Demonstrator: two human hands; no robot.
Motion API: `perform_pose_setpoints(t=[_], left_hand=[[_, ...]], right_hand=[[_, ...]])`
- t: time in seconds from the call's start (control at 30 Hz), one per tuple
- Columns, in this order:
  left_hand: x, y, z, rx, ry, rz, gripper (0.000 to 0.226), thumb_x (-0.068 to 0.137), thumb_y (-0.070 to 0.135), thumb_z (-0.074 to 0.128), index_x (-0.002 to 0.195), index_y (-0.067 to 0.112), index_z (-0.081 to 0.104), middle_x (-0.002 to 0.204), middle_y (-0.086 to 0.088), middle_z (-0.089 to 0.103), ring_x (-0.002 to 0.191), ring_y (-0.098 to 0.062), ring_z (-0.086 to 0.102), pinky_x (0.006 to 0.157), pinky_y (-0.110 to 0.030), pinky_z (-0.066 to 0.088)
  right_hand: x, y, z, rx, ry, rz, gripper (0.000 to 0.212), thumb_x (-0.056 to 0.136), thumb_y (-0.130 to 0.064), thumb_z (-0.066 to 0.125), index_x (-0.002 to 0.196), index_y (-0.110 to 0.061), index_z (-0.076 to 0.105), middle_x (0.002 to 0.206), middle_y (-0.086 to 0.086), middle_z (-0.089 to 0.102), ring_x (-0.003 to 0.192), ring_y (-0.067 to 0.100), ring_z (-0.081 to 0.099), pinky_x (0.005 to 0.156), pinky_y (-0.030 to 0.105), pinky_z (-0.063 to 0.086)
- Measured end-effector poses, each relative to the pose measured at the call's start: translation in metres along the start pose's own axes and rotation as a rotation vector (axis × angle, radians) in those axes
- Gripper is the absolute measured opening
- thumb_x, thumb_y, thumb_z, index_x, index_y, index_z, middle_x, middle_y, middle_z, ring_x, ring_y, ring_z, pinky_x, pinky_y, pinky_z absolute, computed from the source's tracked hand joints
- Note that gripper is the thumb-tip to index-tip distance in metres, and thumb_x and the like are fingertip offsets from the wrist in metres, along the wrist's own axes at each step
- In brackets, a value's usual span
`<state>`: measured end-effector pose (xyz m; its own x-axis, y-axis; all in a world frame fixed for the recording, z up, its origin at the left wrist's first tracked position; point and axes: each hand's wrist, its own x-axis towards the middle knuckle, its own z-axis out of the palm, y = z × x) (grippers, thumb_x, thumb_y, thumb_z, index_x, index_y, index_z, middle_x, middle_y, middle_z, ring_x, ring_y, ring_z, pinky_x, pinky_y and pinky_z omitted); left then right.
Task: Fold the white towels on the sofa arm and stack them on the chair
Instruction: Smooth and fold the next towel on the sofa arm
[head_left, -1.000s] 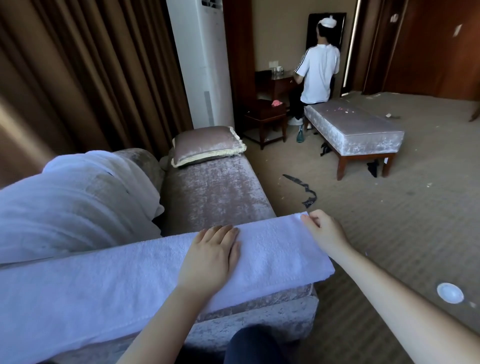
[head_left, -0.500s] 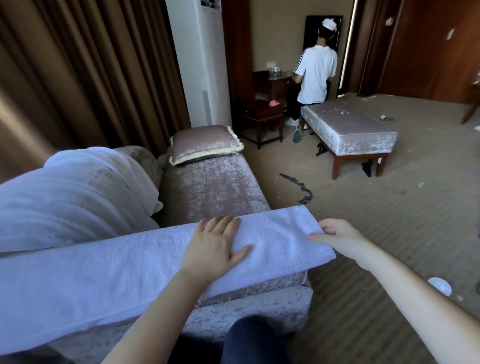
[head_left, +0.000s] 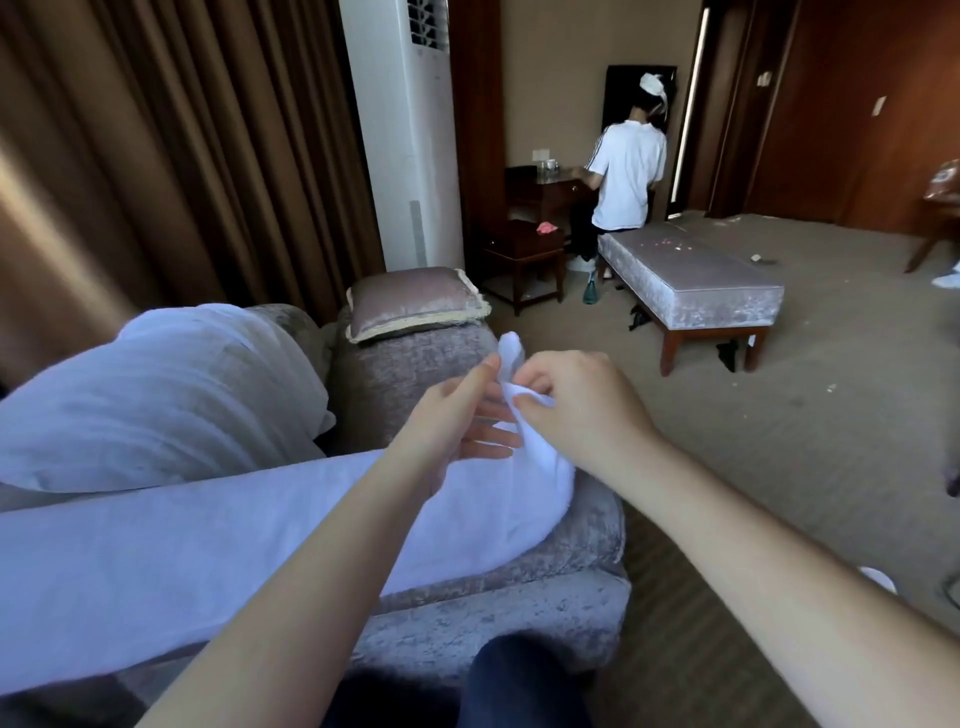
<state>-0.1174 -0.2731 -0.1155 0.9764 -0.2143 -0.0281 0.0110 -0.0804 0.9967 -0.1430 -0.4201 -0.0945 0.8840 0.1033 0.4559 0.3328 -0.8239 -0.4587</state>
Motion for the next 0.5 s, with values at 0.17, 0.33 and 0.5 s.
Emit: perform_pose_setpoints(t=[0.17,0.33,0.5], left_hand=[[-0.008,0.024,-0.041,0.21,0.139,-0.053,0.024,0.088,0.011,0.057,0.065,0.007,0.058,0.06,-0.009,0.064,0.052,-0.019,0.065,0.062,-0.03,0.057],[-0.025,0.033,-0.077,0.181,0.179,-0.091,0.021,0.086,0.02,0.063,0.074,0.008,0.051,0.059,-0.009,0.048,0.05,-0.024,0.044,0.051,-0.023,0.039],[-0.044,0.039,-0.094,0.108,0.156,-0.072,0.022,0.094,0.018,0.057,0.075,0.009,0.053,0.053,-0.003,0.048,0.043,-0.018,0.047,0.052,-0.022,0.047]], right_hand=[[-0.03,-0.048,0.051,0.02,0.276,-0.207,0.023,0.088,-0.017,0.064,0.11,-0.019,0.057,0.097,0.002,0.07,0.086,0.024,0.064,0.063,0.033,0.051],[-0.072,-0.031,0.112,0.065,0.528,-0.161,0.067,0.07,-0.025,0.084,0.125,-0.016,0.048,0.119,0.001,0.058,0.109,0.019,0.051,0.093,0.031,0.039],[-0.069,-0.015,0.159,0.222,0.528,0.049,0.062,0.065,0.011,0.075,0.116,-0.015,0.056,0.111,0.004,0.061,0.101,0.03,0.061,0.08,0.044,0.054]])
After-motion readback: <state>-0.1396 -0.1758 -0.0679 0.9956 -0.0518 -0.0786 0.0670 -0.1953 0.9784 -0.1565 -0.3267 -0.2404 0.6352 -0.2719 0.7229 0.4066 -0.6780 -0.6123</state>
